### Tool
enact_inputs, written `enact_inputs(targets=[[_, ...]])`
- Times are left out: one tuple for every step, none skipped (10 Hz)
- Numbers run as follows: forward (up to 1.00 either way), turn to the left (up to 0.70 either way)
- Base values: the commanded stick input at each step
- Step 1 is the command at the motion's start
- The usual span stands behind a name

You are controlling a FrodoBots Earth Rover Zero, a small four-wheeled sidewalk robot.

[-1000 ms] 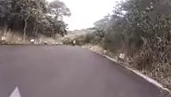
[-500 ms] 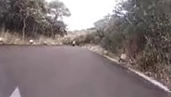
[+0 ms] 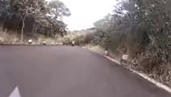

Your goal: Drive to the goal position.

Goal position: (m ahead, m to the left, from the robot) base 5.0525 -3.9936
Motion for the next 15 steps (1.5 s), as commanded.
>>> enact_inputs(targets=[[0.5,0.0],[0.5,0.0],[0.5,0.0],[0.5,0.0],[0.5,0.0],[0.5,0.0],[0.5,0.0],[0.5,0.0],[0.5,0.0],[0.5,0.0],[0.5,0.0],[0.5,0.0],[0.5,0.0],[0.5,0.0],[0.5,0.0]])
